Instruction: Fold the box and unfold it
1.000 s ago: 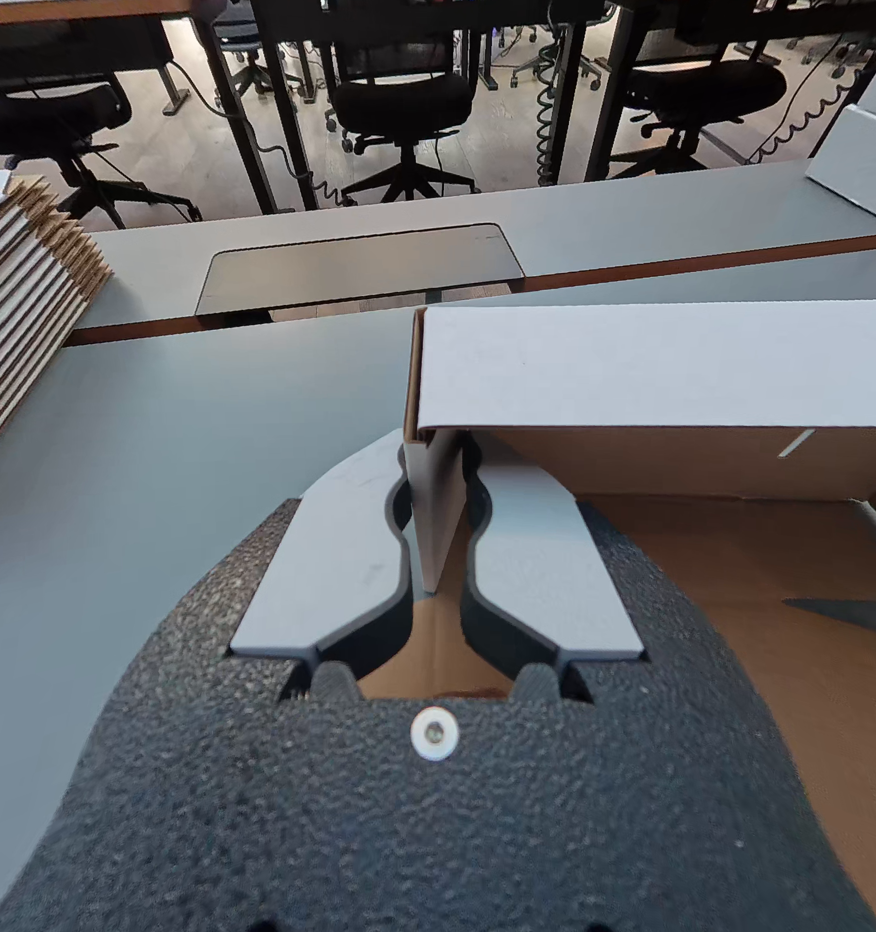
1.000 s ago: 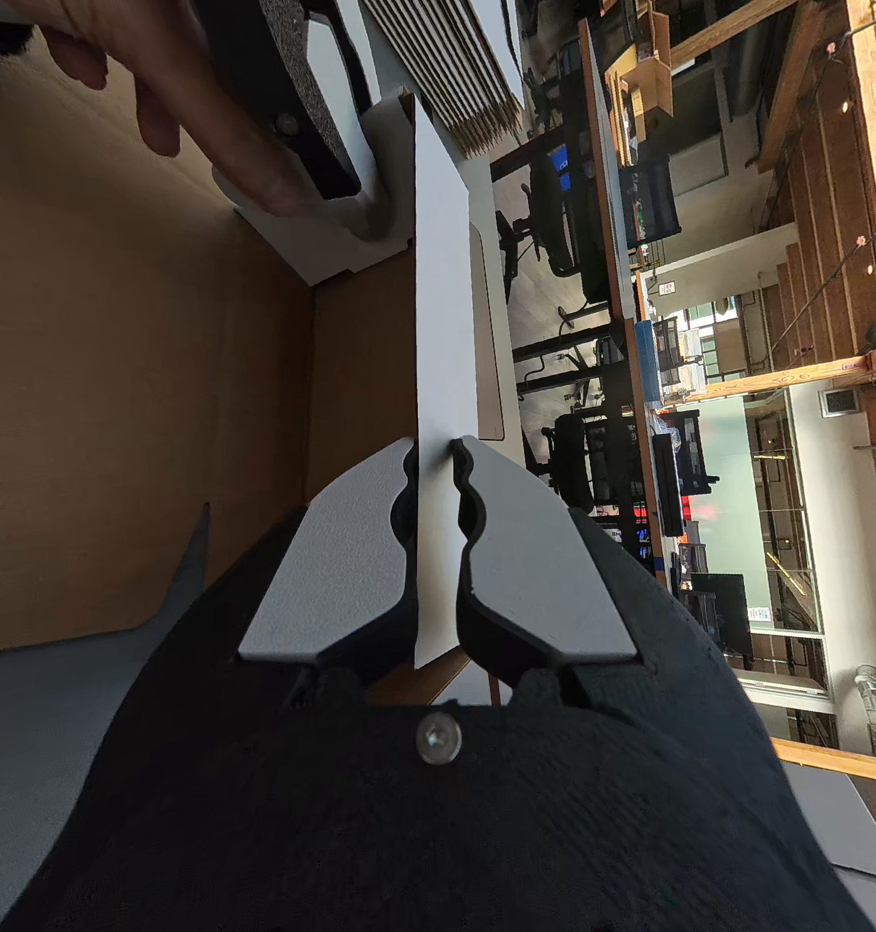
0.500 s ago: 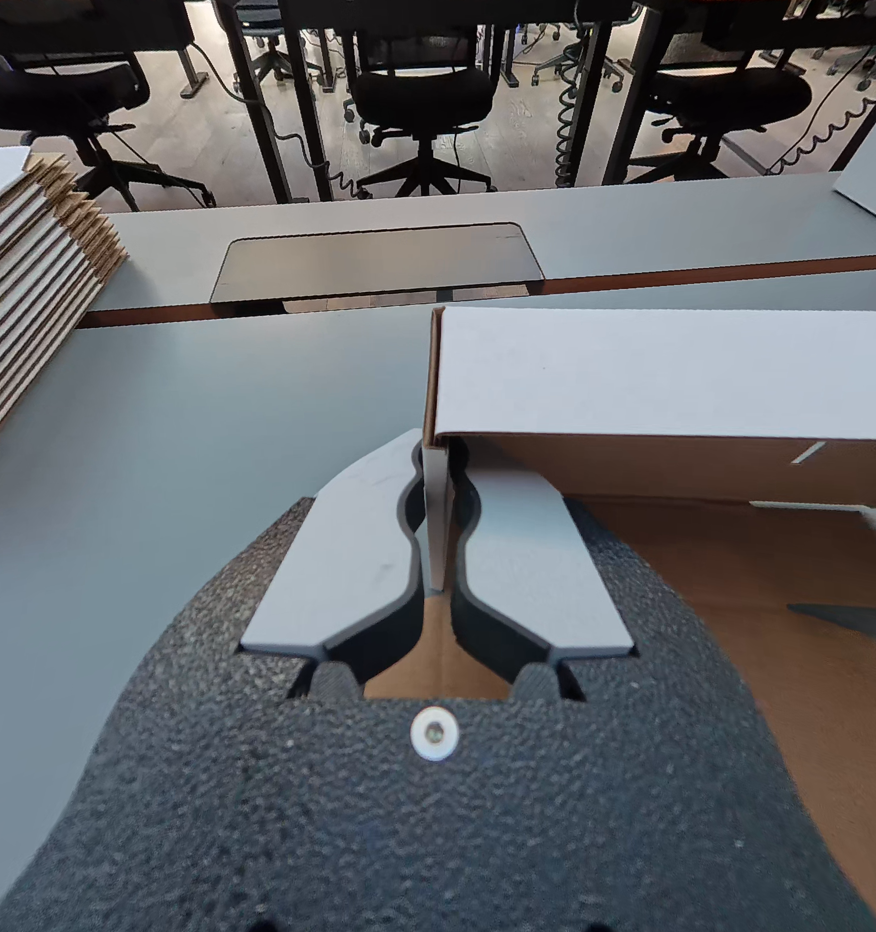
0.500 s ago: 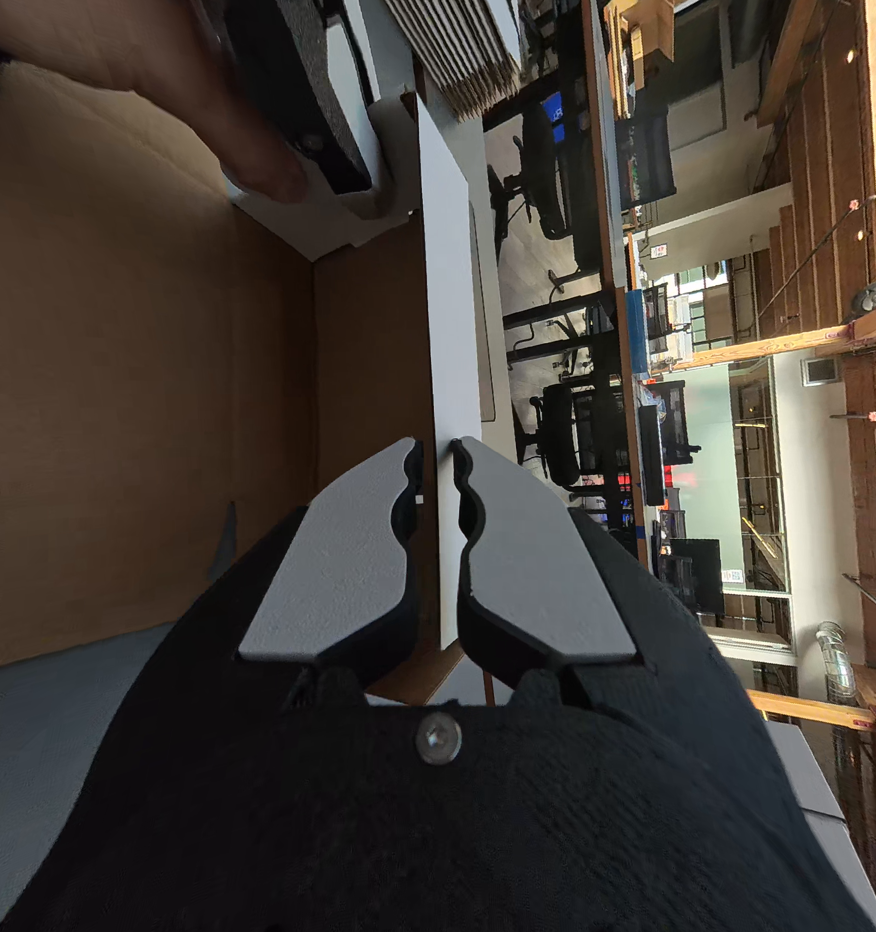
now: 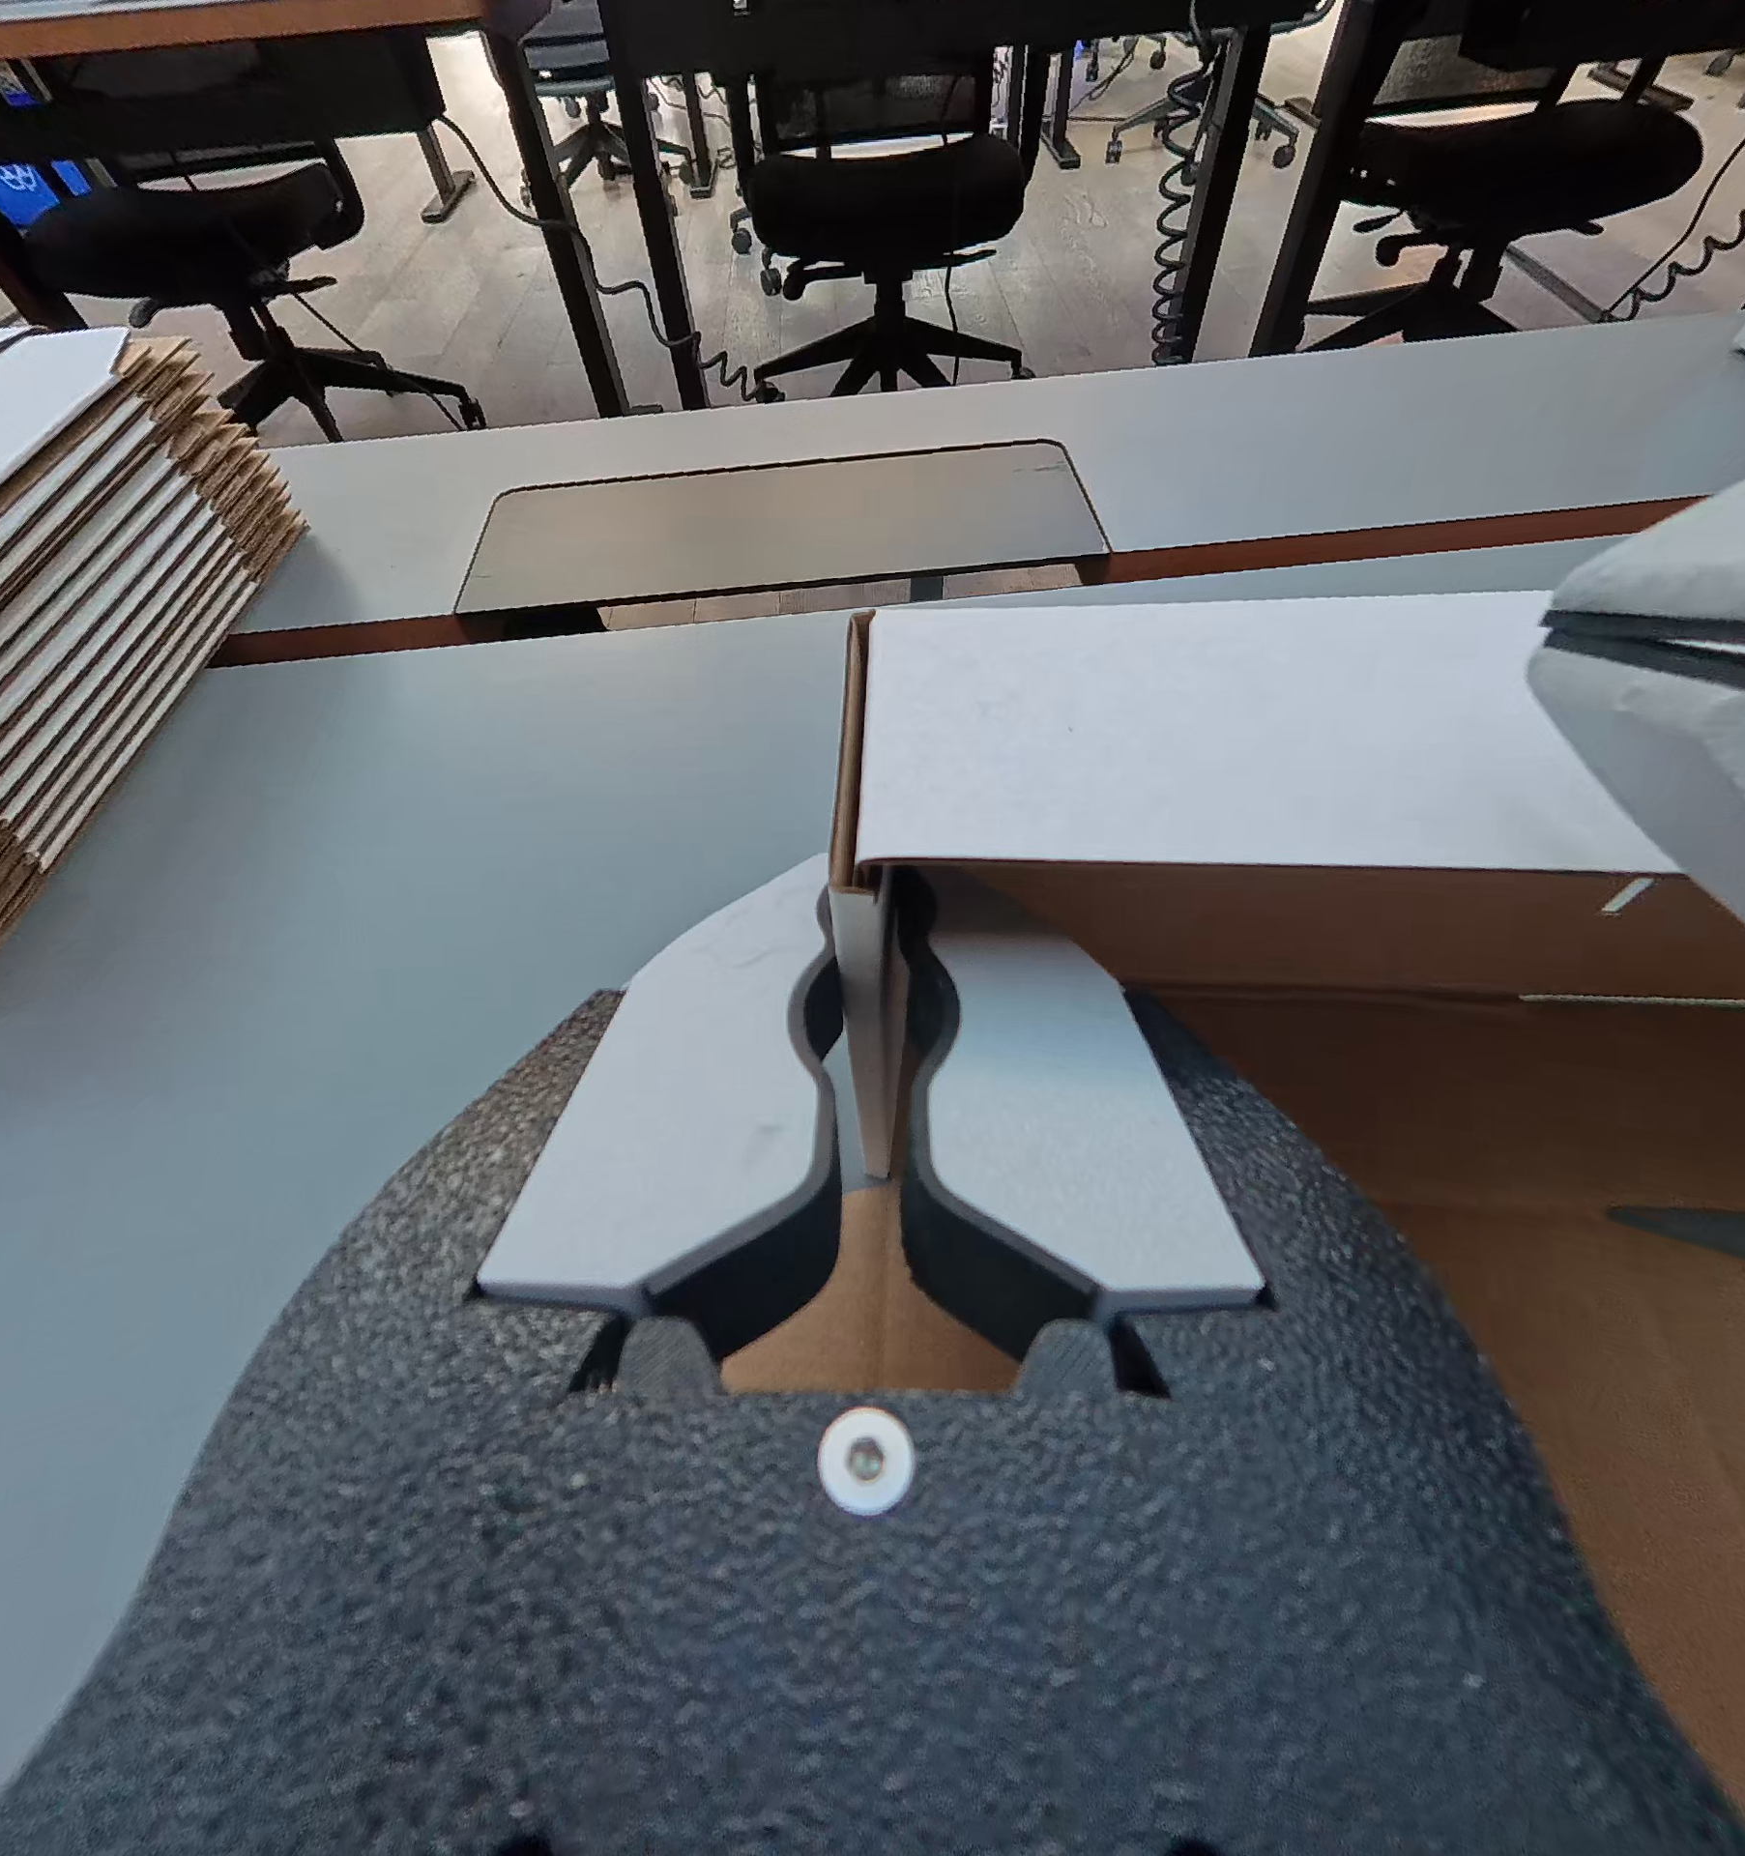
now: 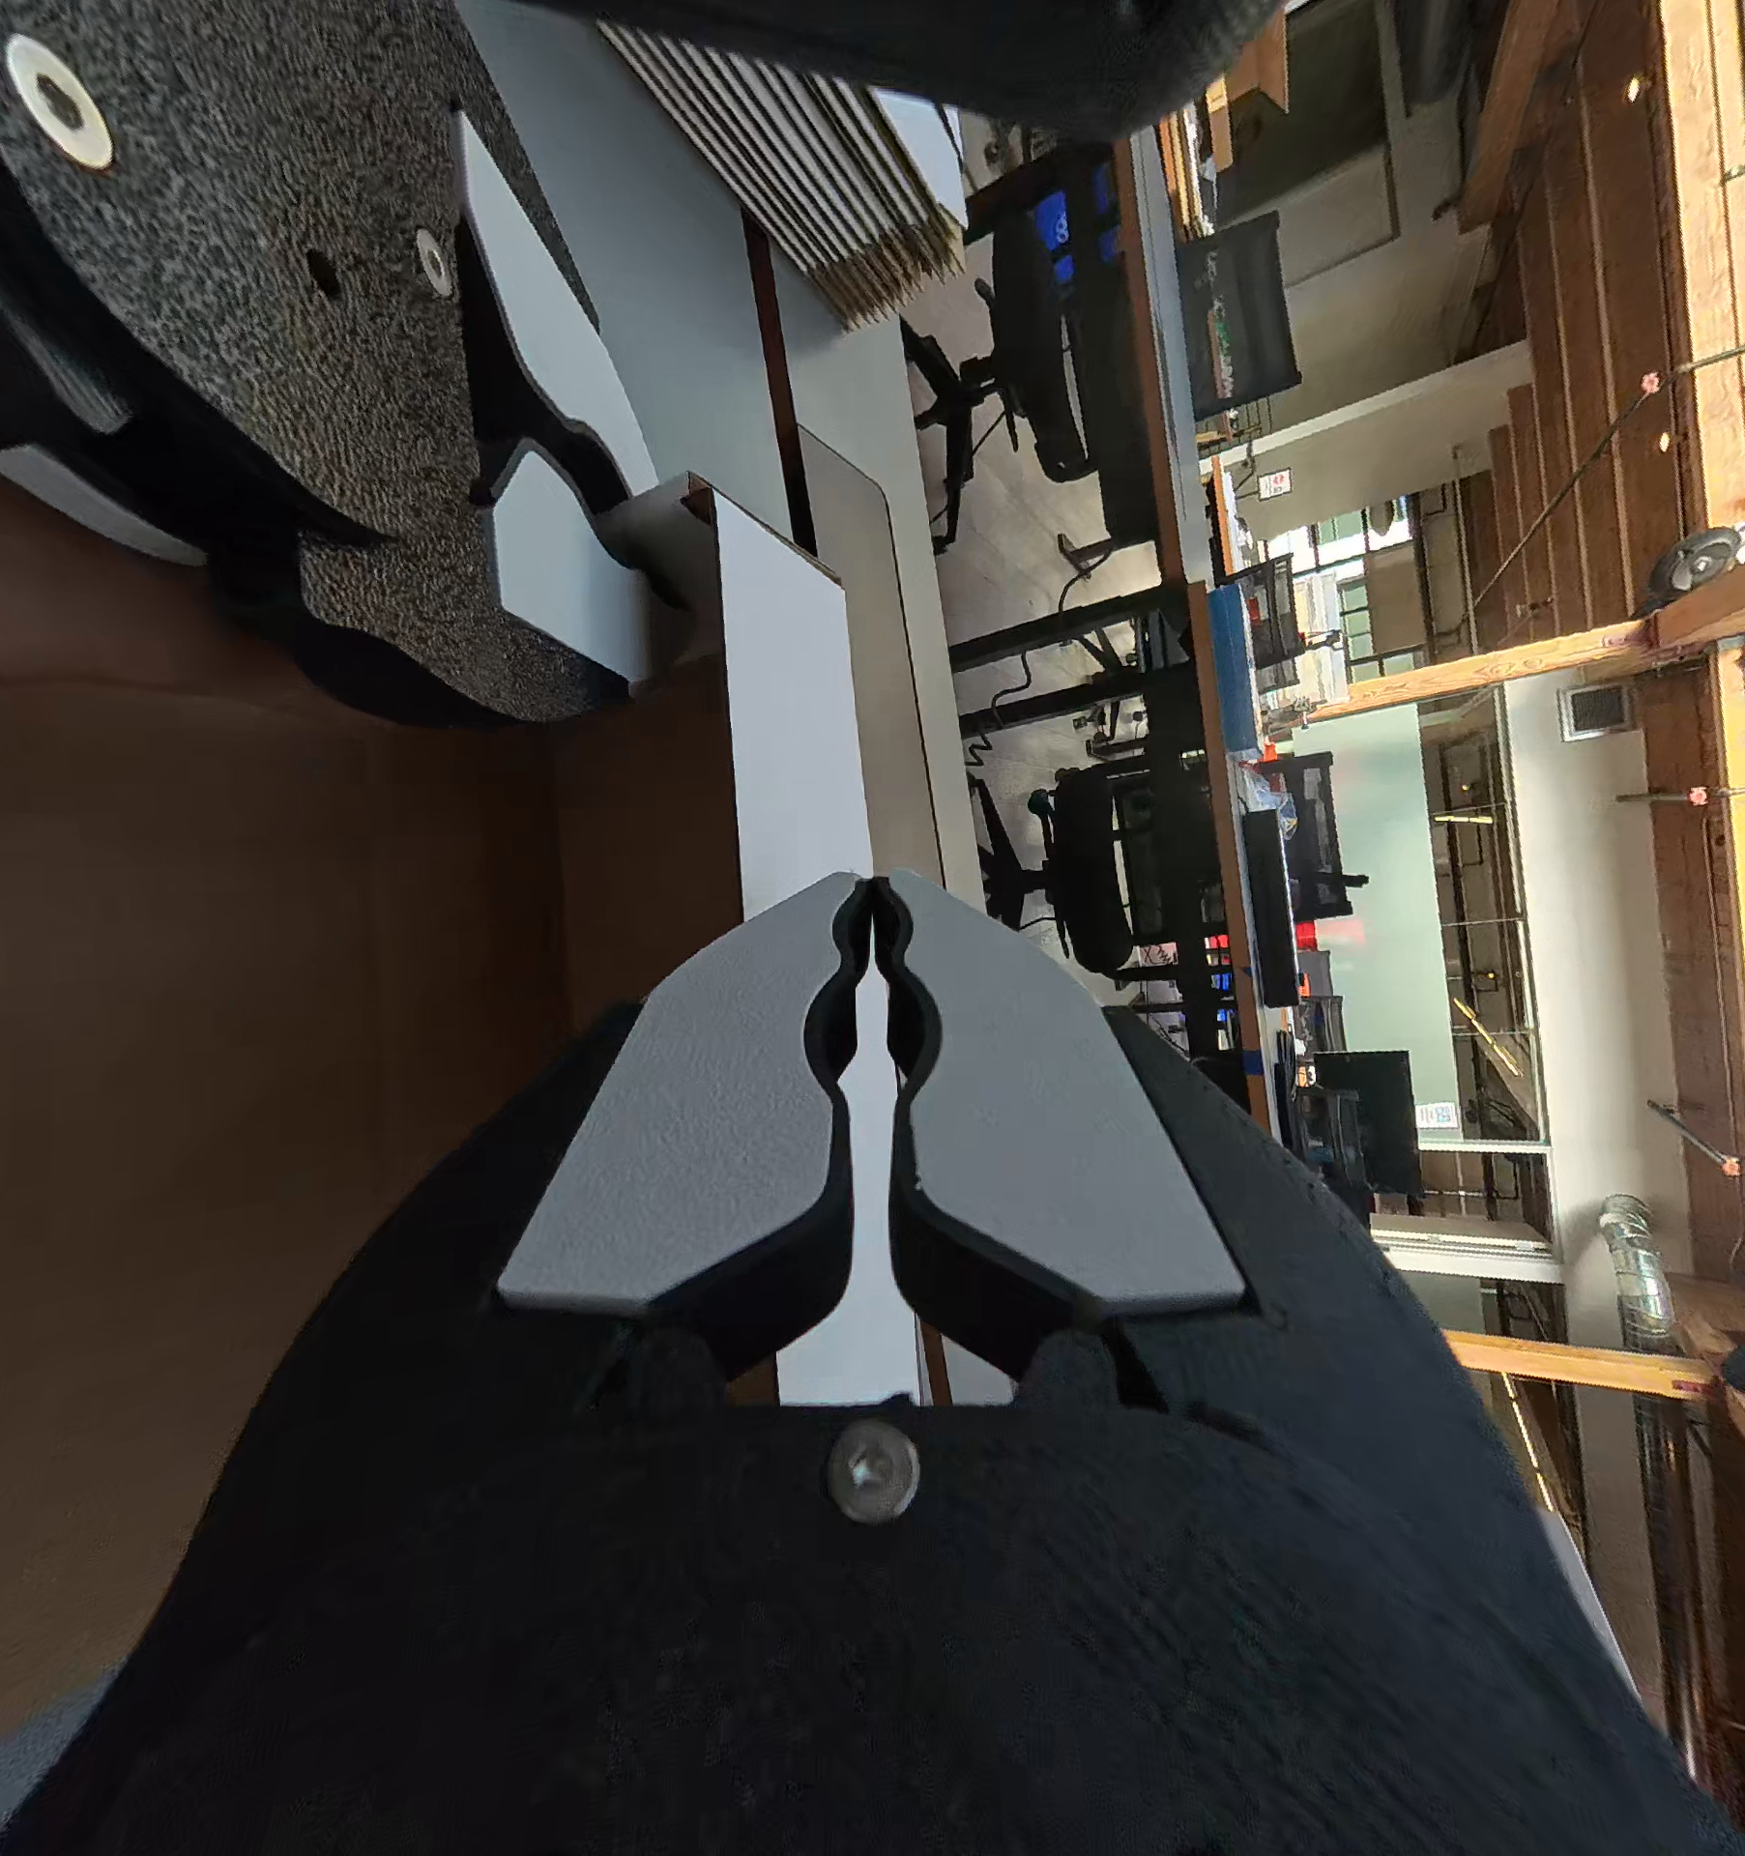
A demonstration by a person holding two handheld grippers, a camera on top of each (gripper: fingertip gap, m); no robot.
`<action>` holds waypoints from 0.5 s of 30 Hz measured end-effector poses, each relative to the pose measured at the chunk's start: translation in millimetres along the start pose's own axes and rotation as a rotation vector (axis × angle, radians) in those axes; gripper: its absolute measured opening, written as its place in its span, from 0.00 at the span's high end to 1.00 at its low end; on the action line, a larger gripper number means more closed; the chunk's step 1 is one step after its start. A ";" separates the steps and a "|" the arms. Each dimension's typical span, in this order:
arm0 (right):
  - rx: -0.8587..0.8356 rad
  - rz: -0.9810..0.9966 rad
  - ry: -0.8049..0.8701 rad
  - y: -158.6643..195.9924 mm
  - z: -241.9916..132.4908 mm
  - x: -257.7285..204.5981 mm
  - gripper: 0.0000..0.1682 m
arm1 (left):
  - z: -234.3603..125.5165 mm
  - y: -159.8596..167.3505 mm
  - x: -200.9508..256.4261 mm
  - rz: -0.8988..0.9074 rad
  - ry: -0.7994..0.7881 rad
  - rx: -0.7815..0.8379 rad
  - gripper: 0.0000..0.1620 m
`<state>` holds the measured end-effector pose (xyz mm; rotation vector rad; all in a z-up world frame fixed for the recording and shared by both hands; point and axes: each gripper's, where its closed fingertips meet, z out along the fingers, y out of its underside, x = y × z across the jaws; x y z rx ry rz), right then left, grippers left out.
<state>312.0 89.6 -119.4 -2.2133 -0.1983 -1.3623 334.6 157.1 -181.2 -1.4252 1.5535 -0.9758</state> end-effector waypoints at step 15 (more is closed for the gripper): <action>0.002 0.077 0.182 -1.0 -20.3 -1.9 1.00 | -0.2 0.2 -1.4 -0.031 0.014 -0.001 0.96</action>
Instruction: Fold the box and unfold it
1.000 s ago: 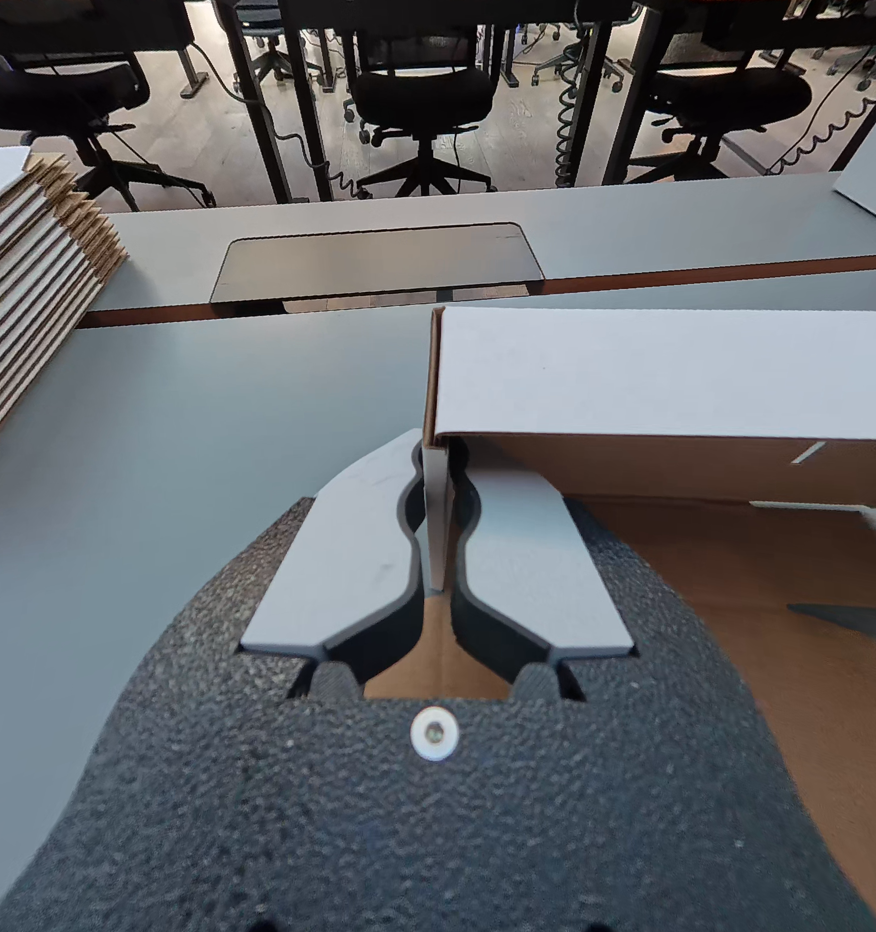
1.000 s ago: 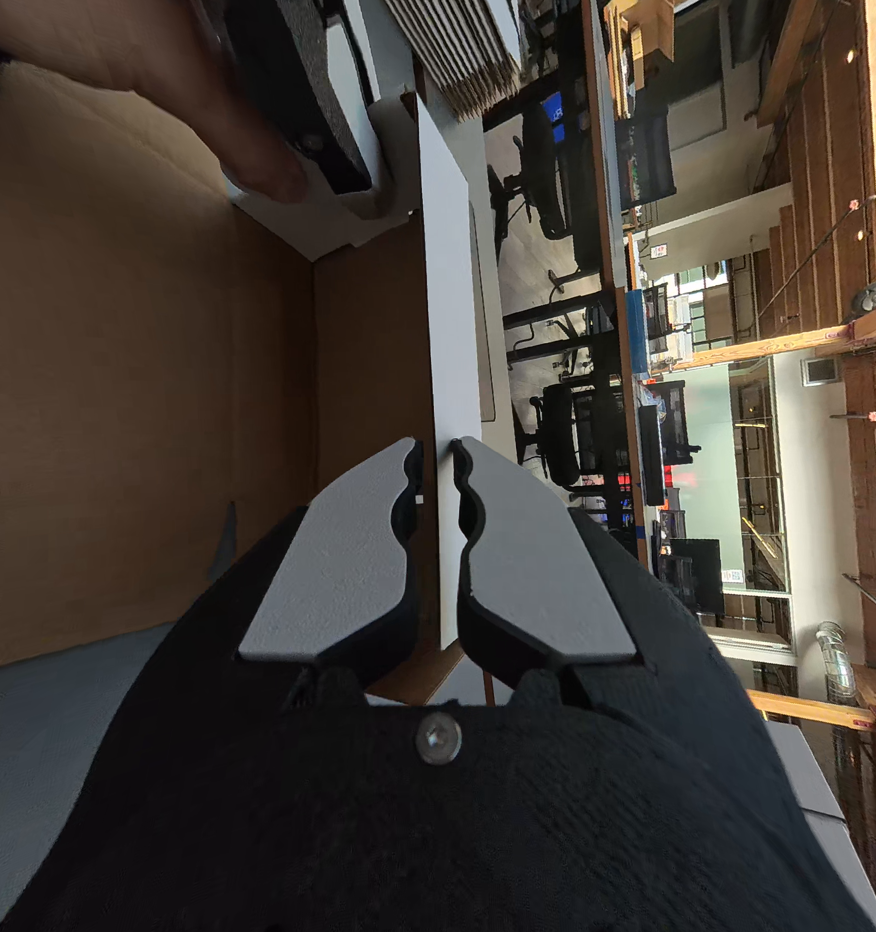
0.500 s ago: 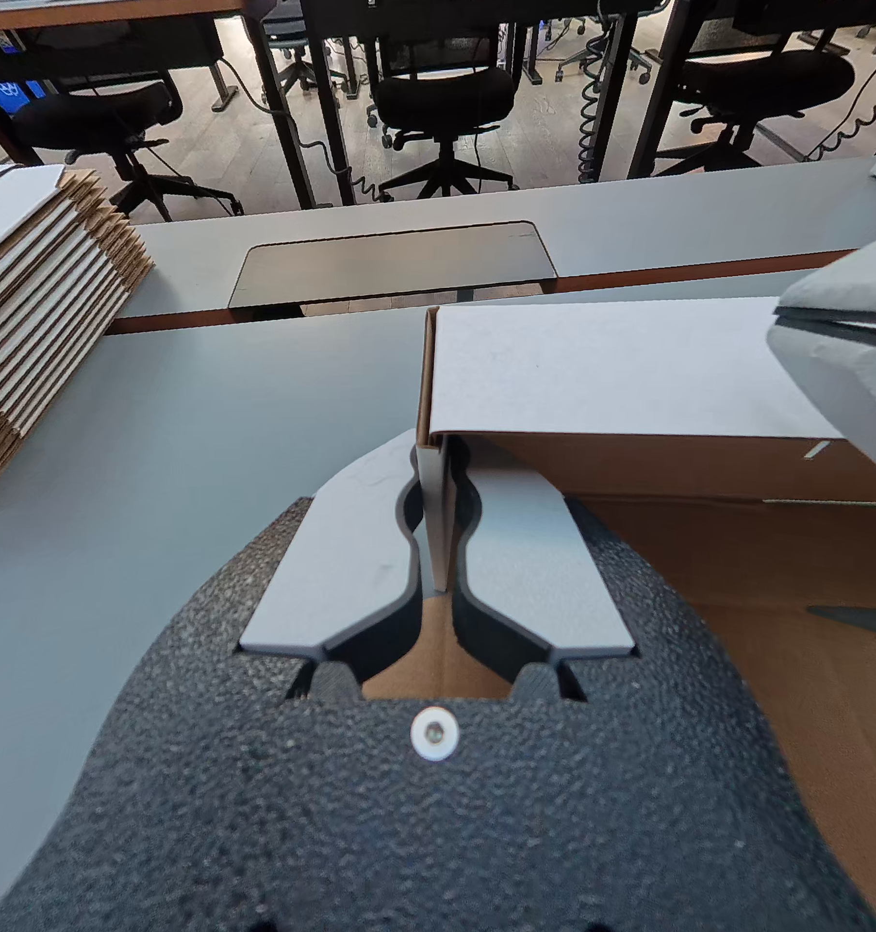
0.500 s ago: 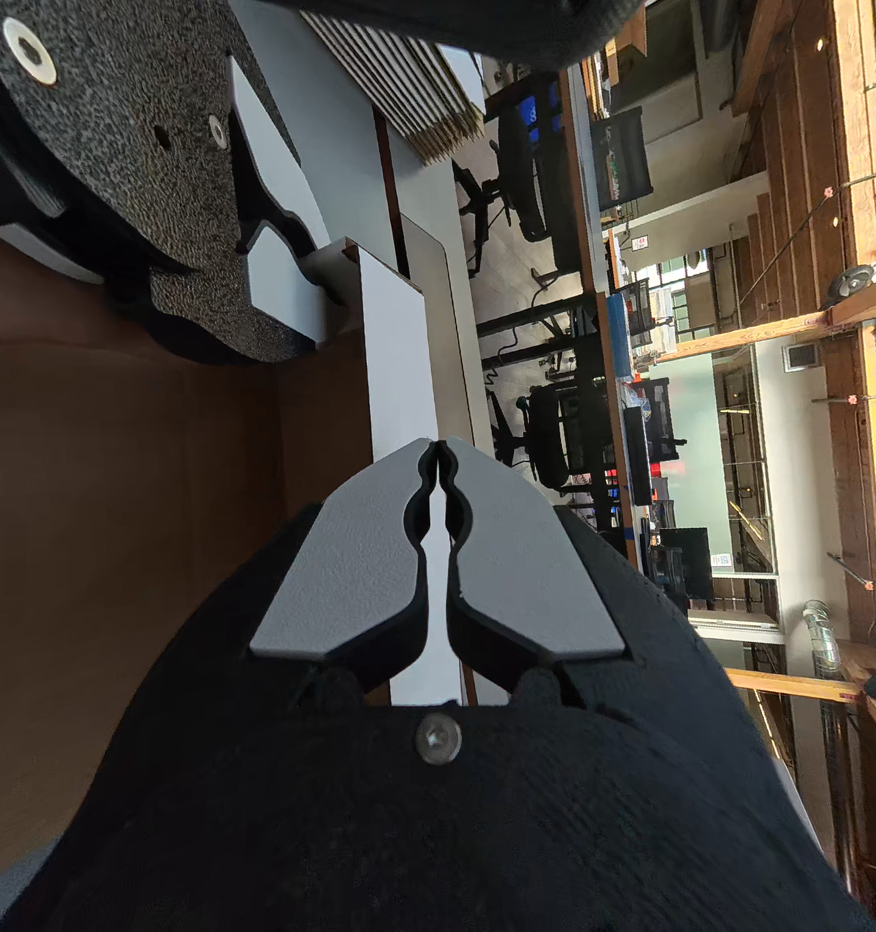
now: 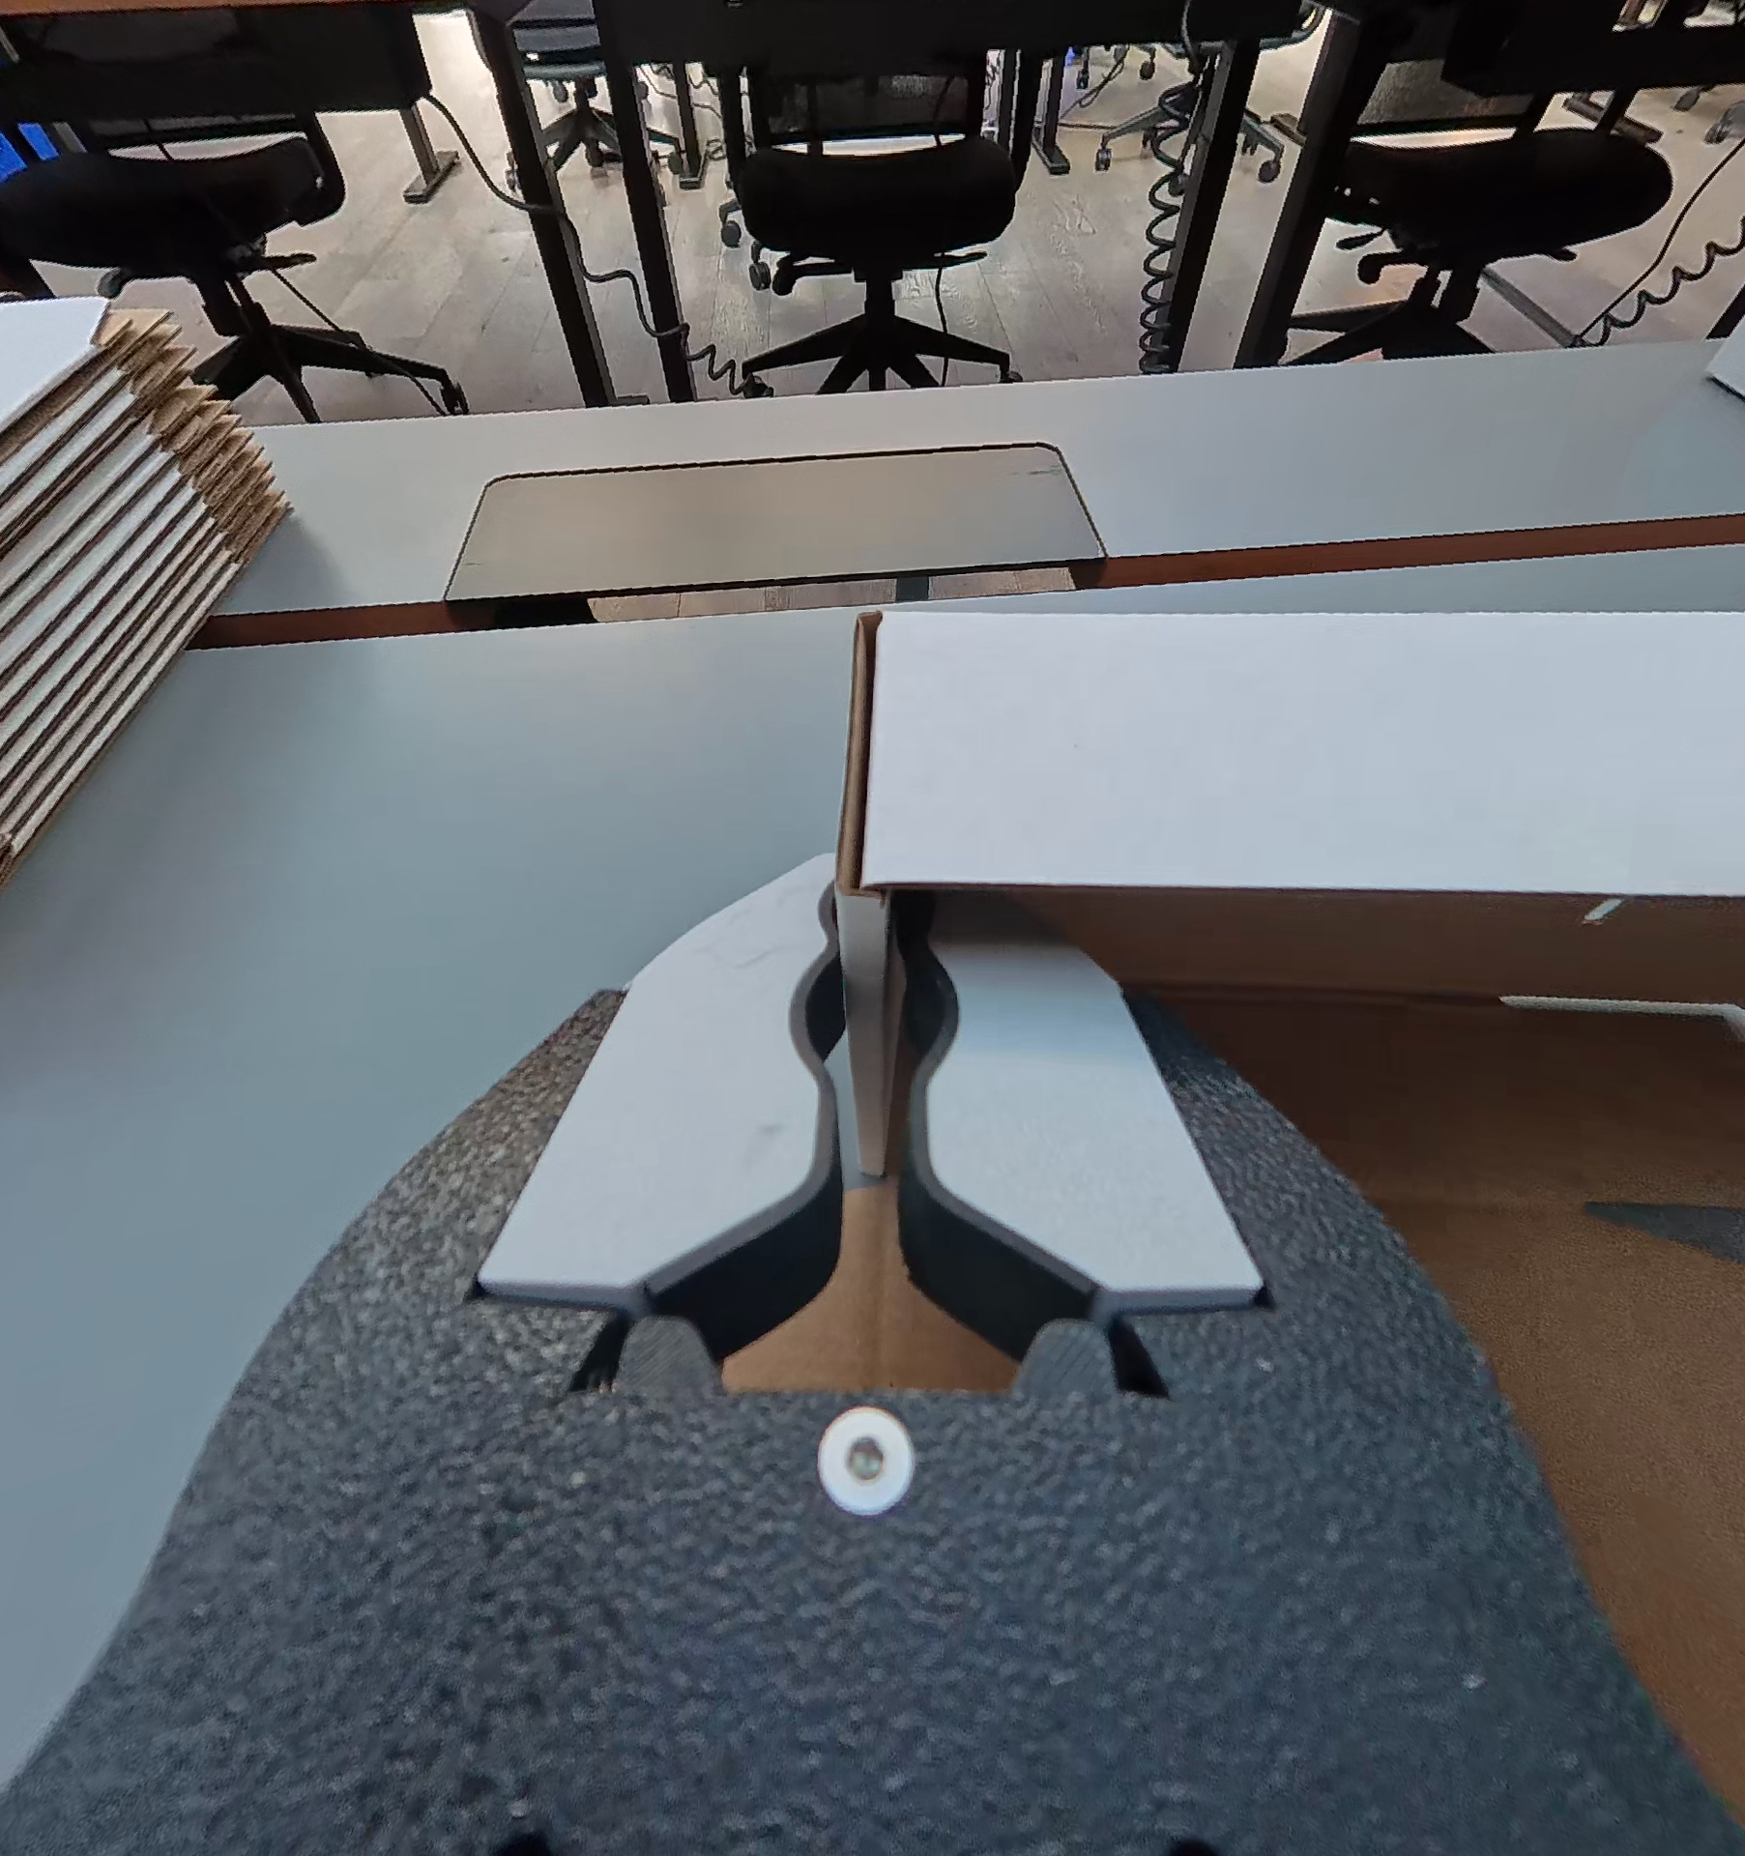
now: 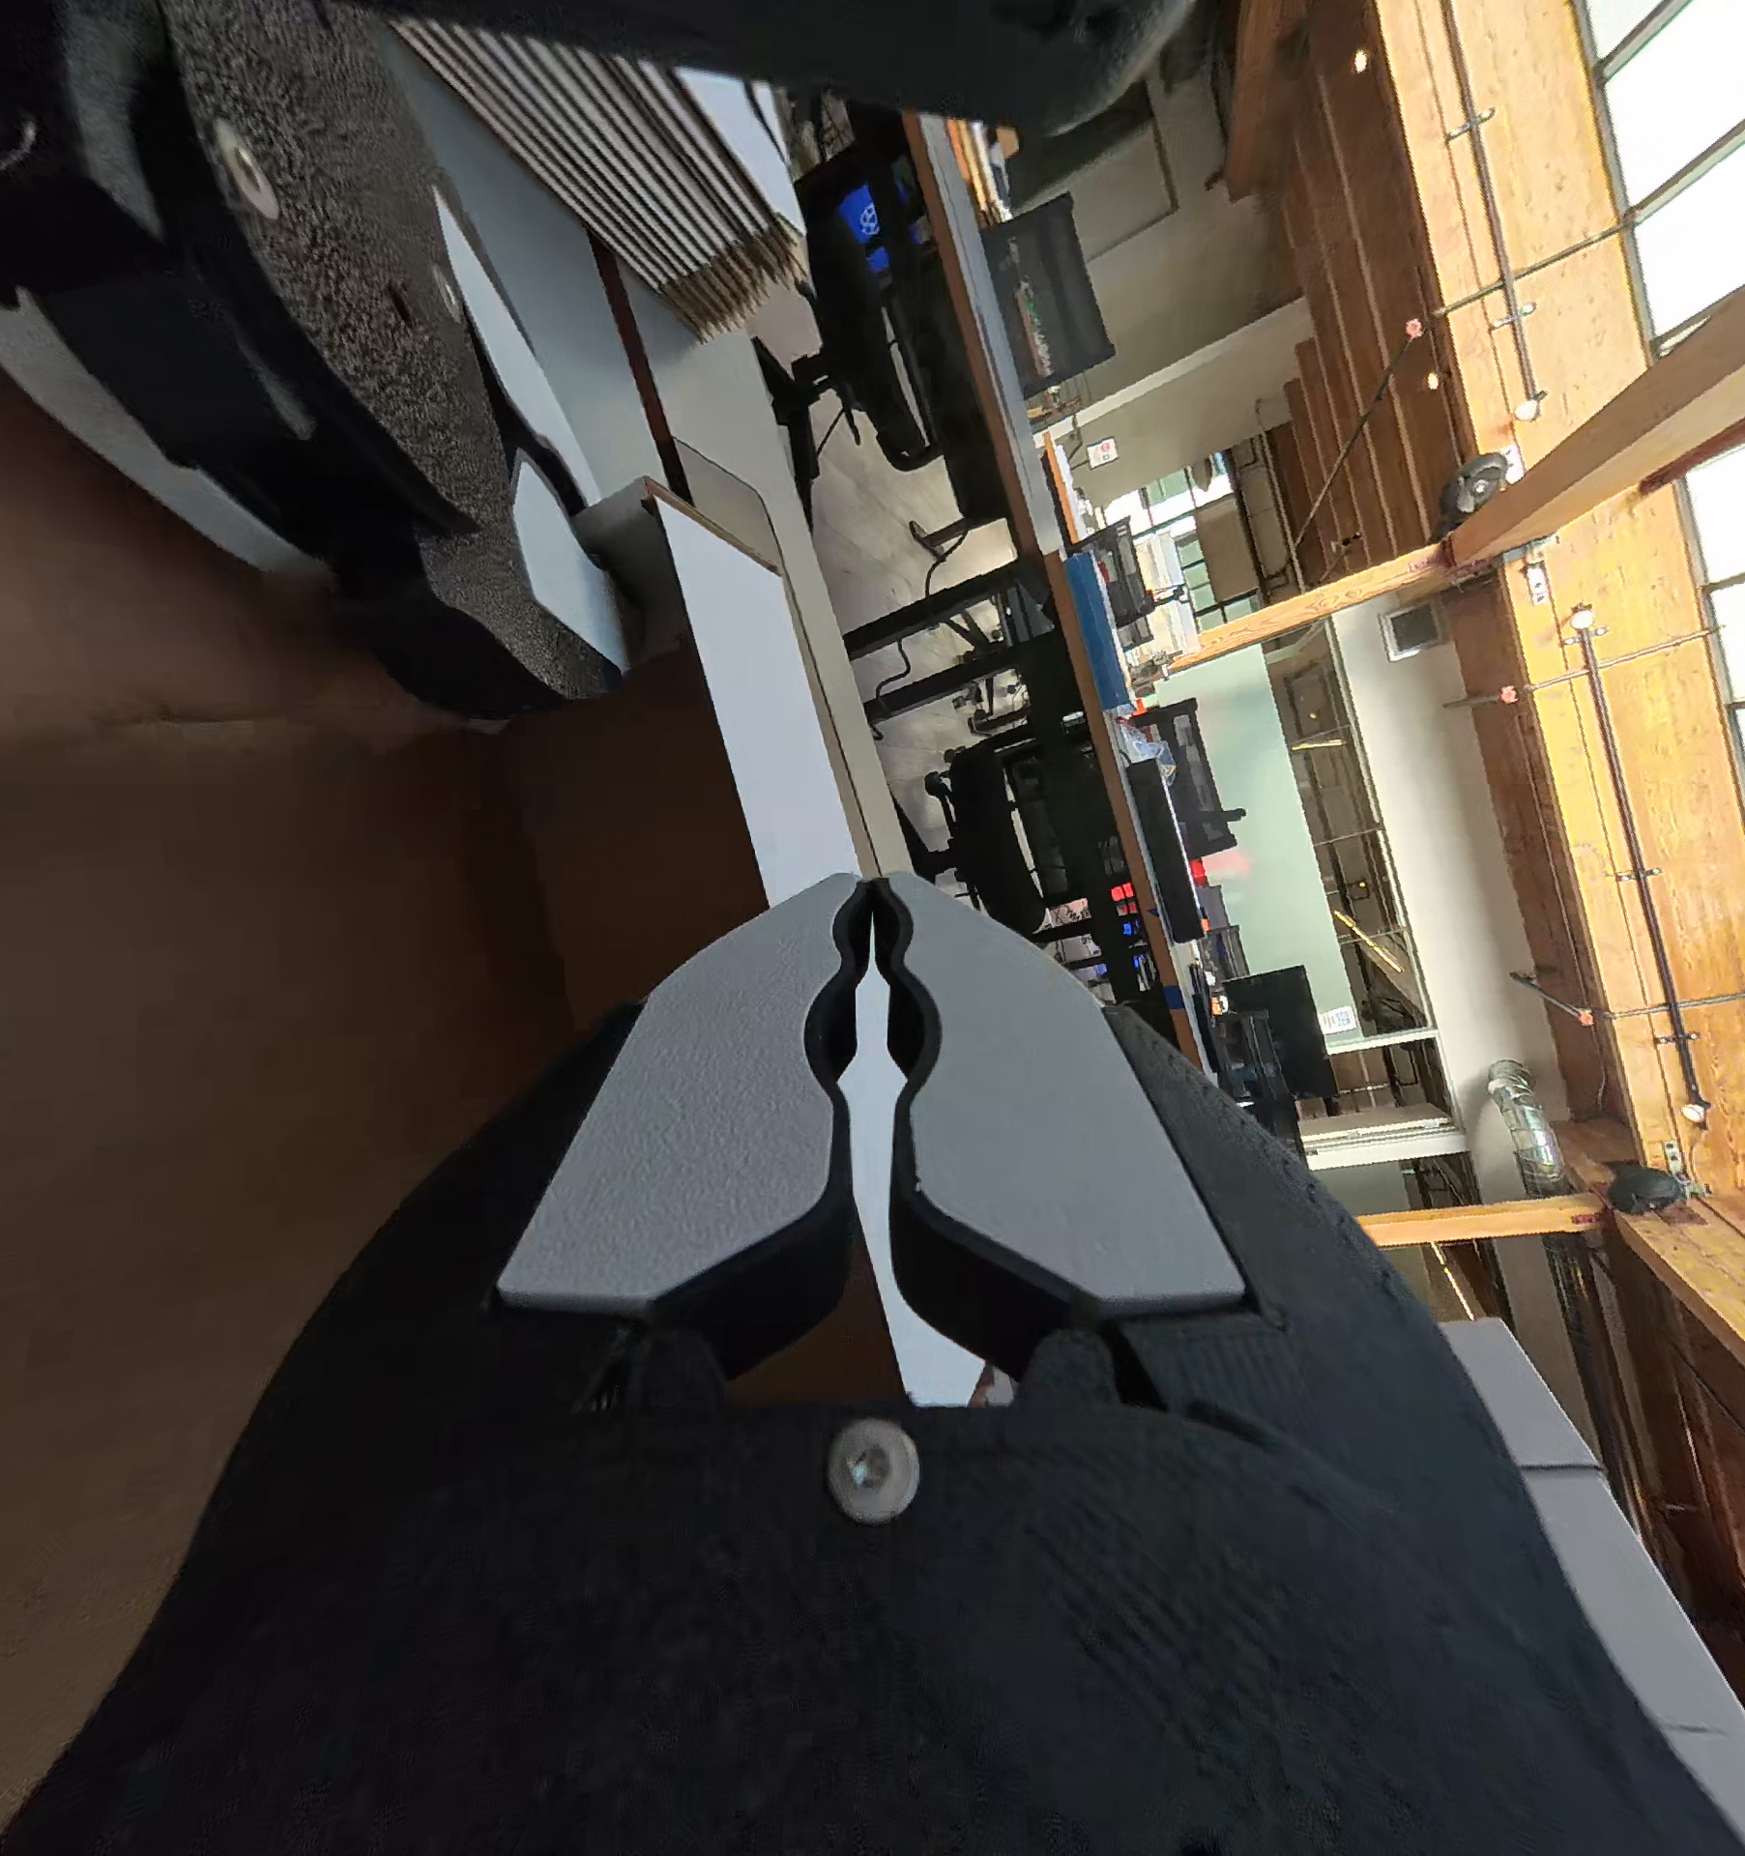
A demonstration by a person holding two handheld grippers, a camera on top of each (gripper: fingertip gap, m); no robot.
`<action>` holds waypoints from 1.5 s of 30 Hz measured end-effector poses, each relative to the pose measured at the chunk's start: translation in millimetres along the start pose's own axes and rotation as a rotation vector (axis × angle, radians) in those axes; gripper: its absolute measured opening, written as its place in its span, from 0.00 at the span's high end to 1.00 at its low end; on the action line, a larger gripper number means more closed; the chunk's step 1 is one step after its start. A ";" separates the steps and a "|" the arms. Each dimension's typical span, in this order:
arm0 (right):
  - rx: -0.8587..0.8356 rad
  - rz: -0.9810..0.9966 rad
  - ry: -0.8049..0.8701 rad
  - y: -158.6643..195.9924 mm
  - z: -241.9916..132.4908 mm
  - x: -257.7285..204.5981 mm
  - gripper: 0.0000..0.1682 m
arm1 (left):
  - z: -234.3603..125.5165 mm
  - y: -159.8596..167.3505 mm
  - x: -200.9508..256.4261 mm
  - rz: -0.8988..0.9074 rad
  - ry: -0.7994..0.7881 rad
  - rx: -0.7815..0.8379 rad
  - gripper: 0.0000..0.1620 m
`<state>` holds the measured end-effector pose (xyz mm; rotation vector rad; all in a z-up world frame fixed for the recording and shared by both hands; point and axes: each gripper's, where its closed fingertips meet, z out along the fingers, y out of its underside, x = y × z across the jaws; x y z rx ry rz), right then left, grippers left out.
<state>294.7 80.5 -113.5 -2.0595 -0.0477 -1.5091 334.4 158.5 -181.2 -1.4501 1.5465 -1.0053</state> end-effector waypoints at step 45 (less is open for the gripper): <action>-0.013 1.037 -0.076 53.9 -11.8 -5.6 1.00 | -41.8 1.2 -16.6 0.017 -0.185 0.062 0.96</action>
